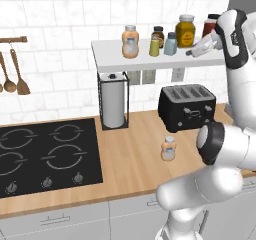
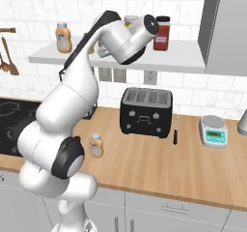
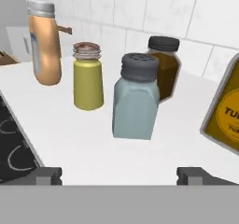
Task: Put the shaker and condiment bottle from the counter next to their counterparts in the cabinet.
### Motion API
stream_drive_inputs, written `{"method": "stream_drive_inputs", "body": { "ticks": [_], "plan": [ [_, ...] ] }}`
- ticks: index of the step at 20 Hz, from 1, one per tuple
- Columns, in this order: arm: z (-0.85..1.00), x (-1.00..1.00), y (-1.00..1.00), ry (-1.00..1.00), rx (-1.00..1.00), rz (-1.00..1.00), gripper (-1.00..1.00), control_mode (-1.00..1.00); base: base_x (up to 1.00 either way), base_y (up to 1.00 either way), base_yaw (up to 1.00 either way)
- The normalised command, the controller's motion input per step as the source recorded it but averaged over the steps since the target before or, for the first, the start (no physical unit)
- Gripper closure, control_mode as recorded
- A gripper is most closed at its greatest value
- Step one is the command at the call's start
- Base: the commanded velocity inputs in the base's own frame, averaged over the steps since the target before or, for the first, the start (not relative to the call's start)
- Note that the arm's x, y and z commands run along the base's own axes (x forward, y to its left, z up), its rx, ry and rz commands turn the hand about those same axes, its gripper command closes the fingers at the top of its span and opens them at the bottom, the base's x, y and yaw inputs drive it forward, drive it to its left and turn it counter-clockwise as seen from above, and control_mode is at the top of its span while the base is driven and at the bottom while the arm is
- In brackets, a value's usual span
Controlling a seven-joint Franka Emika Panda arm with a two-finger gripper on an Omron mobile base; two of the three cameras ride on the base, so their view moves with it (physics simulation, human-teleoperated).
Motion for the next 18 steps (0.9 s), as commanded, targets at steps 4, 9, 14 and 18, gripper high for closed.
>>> {"method": "stream_drive_inputs", "body": {
  "ticks": [4, 9, 14, 18],
  "plan": [
    [0.00, -0.83, -0.17, 0.00, 0.01, -0.02, -1.00, -1.00, 0.00, 0.00, 0.00],
    [0.00, -0.86, -0.07, 0.00, 0.00, 0.00, -1.00, -1.00, 0.00, 0.00, 0.00],
    [-0.18, -1.00, -0.07, -0.01, 0.00, 0.00, -1.00, -1.00, 0.00, 0.00, 0.00],
    [-0.49, -1.00, -0.05, -0.04, 0.00, 0.00, -1.00, -1.00, 0.00, 0.00, 0.00]
  ]
}}
